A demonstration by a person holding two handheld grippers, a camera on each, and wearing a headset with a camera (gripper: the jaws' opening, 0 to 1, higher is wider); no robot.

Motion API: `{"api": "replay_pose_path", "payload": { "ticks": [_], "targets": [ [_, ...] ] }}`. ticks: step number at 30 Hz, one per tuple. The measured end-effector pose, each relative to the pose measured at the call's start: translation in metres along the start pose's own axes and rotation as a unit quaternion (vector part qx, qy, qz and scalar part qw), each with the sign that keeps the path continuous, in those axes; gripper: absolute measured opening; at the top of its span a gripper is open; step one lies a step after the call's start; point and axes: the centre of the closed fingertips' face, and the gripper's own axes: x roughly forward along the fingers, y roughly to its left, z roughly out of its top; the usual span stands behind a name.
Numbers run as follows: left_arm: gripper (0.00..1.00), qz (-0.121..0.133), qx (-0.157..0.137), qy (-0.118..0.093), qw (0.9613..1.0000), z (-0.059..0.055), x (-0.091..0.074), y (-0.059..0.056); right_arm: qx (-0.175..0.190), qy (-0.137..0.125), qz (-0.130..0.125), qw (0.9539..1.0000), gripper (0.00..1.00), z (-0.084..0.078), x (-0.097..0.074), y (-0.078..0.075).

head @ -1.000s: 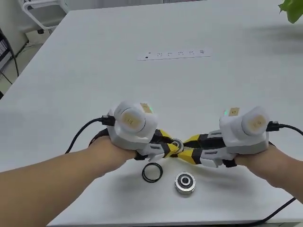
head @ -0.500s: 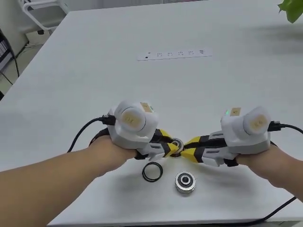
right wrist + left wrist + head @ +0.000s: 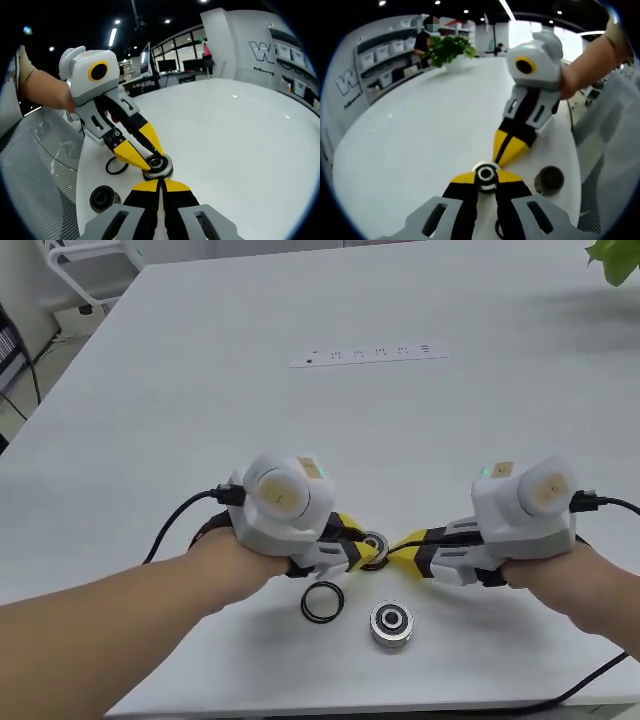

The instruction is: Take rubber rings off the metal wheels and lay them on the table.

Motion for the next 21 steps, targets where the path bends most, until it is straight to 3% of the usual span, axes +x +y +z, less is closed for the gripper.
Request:
{"api": "replay_pose_path", "payload": {
  "ticks": [16, 21],
  "targets": [
    [0.13, 0.007, 0.004, 0.006, 0.9999, 0.0013, 0.0002, -0.0048, 0.067, -0.019, -0.006, 0.9976, 0.00, 0.0015, -0.0060, -0.0055],
    [0.13, 0.013, 0.006, 0.009, 0.9999, 0.0015, 0.0009, -0.0048, 0.094, -0.036, -0.005, 0.9949, 0.00, 0.0082, -0.0081, -0.0064]
  ]
}}
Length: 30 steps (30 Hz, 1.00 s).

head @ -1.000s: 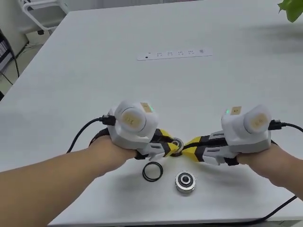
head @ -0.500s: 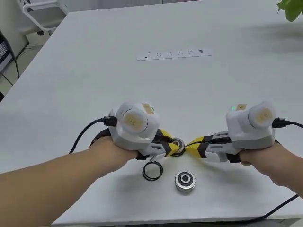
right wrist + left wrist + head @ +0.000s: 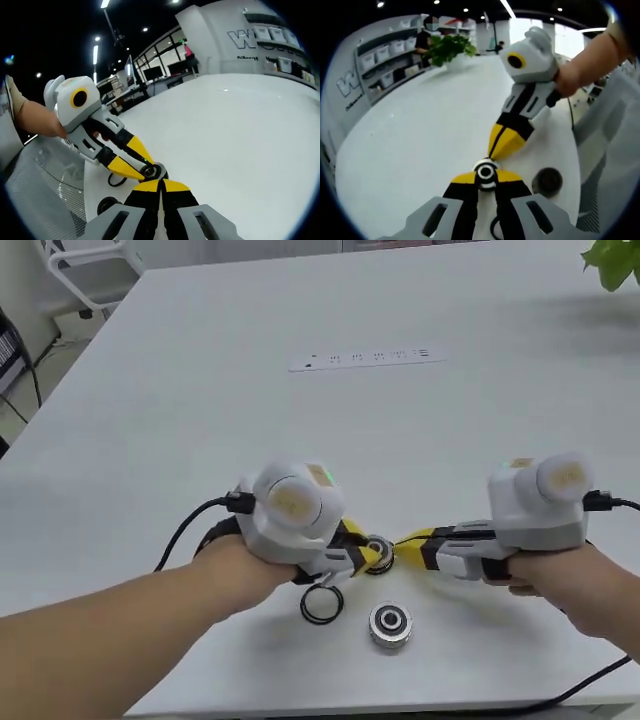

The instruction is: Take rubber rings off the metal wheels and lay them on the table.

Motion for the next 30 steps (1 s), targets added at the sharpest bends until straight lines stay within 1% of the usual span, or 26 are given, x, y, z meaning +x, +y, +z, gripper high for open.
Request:
{"api": "replay_pose_path", "payload": {
  "ticks": [2, 9, 17, 30],
  "targets": [
    [0.12, 0.002, -0.002, 0.001, 1.0000, 0.000, 0.000, 0.000, -0.003, 0.000, 0.000, 1.0000, 0.00, 0.000, 0.000, 0.002],
    [0.12, 0.007, -0.004, 0.002, 1.0000, 0.000, 0.000, 0.000, 0.017, -0.004, -0.001, 0.9998, 0.00, 0.002, 0.000, 0.003],
    [0.12, 0.008, -0.004, 0.002, 1.0000, 0.000, 0.000, -0.001, 0.025, -0.006, 0.001, 0.9997, 0.00, 0.003, 0.000, 0.006],
    [0.12, 0.008, -0.003, 0.001, 1.0000, 0.000, 0.001, -0.001, 0.025, -0.009, 0.008, 0.9996, 0.00, 0.005, 0.002, 0.011]
  ]
}}
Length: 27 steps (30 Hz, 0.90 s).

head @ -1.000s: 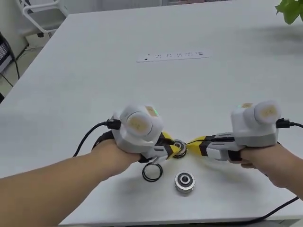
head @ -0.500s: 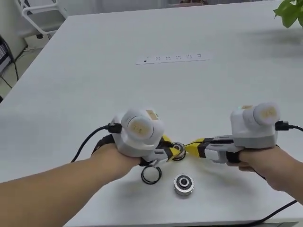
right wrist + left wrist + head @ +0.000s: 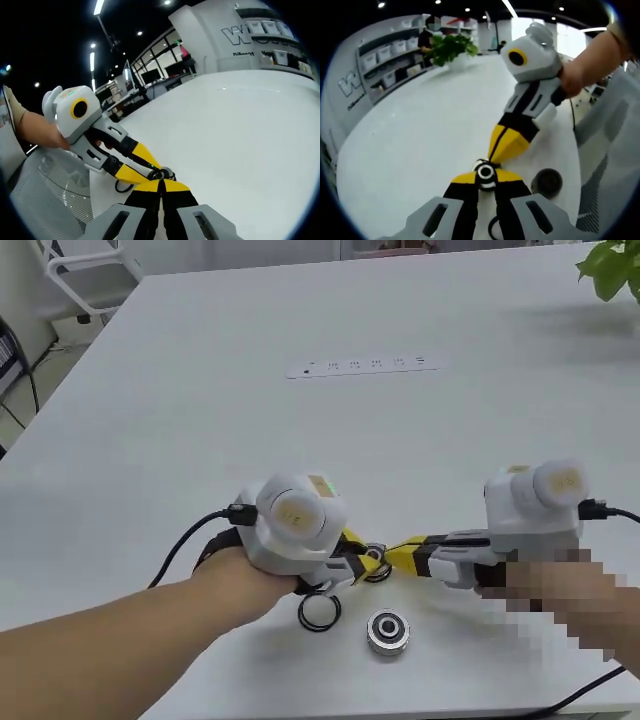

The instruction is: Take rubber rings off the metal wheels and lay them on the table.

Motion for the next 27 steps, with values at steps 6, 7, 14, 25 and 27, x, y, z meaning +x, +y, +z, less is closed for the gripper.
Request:
{"api": "replay_pose_path", "payload": {
  "ticks": [6, 7, 14, 25, 27],
  "targets": [
    [0.12, -0.001, 0.001, -0.002, 1.0000, 0.000, 0.000, -0.001, -0.001, -0.035, 0.038, 0.9987, 0.00, 0.015, 0.004, 0.018],
    [0.12, 0.000, 0.000, -0.003, 1.0000, 0.000, 0.000, -0.001, -0.009, -0.013, 0.025, 0.9996, 0.00, 0.010, 0.003, 0.015],
    [0.12, 0.002, -0.003, -0.005, 1.0000, 0.000, 0.000, -0.001, 0.007, -0.016, 0.034, 0.9993, 0.00, 0.008, 0.000, 0.015],
    [0.12, 0.003, -0.004, -0.004, 1.0000, 0.000, -0.001, -0.002, 0.024, -0.026, 0.032, 0.9989, 0.00, 0.008, -0.006, 0.016],
    [0.13, 0.003, -0.002, -0.004, 1.0000, 0.000, -0.001, -0.002, 0.021, -0.022, 0.021, 0.9993, 0.00, 0.007, -0.004, 0.013]
  ]
}}
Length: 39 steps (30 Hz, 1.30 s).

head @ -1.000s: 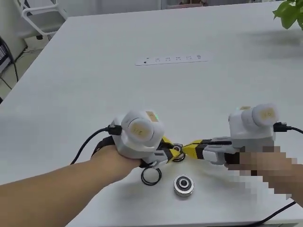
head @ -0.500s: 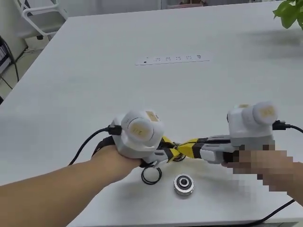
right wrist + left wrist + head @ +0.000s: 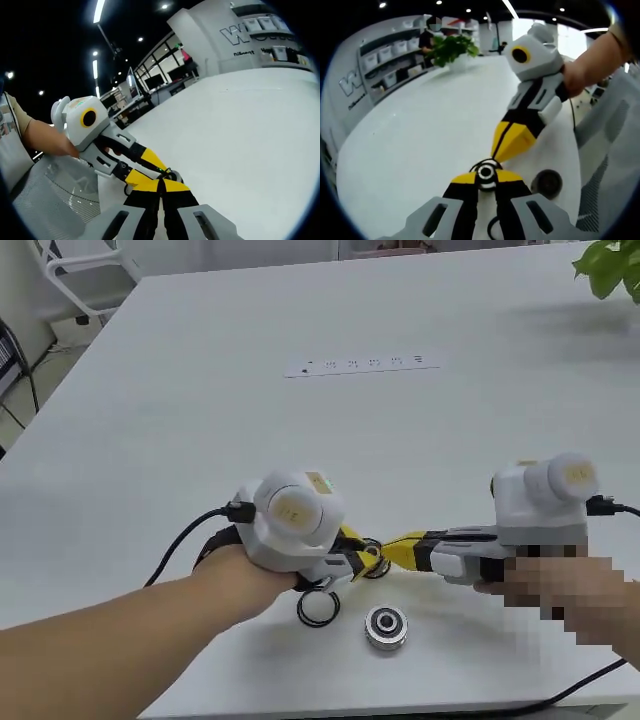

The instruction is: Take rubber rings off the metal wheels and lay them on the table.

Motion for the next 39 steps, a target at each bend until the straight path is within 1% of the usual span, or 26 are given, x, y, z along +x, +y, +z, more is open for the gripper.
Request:
{"api": "replay_pose_path", "payload": {
  "ticks": [6, 9, 15, 21, 23, 28, 35, 39],
  "targets": [
    [0.13, 0.000, -0.002, 0.001, 1.0000, 0.000, 0.000, 0.001, -0.004, 0.008, -0.012, 0.9999, 0.00, -0.003, 0.001, -0.009],
    [0.13, -0.005, -0.003, 0.001, 1.0000, 0.000, 0.000, 0.000, -0.003, 0.009, -0.014, 0.9999, 0.00, -0.003, 0.001, -0.011],
    [0.15, -0.013, 0.003, 0.004, 0.9999, 0.000, -0.003, -0.001, -0.007, 0.010, -0.015, 0.9998, 0.00, -0.002, 0.001, -0.012],
    [0.17, -0.021, 0.006, 0.004, 0.9998, 0.000, -0.007, -0.004, -0.009, 0.010, -0.014, 0.9998, 0.00, 0.000, 0.002, -0.010],
    [0.19, -0.022, 0.006, 0.002, 0.9997, 0.001, -0.009, -0.005, -0.009, 0.010, -0.014, 0.9998, 0.00, 0.000, 0.002, -0.010],
    [0.20, -0.022, 0.003, -0.011, 0.9997, 0.007, -0.018, -0.005, -0.011, 0.011, -0.013, 0.9998, 0.00, 0.001, 0.001, -0.008],
    [0.27, -0.022, -0.006, -0.021, 0.9995, 0.011, -0.030, -0.002, -0.014, 0.012, -0.012, 0.9998, 0.00, 0.002, 0.000, -0.007],
    [0.29, -0.021, -0.007, -0.024, 0.9995, 0.011, -0.038, -0.002, -0.015, 0.011, -0.010, 0.9998, 0.00, 0.004, -0.001, -0.005]
  ]
}}
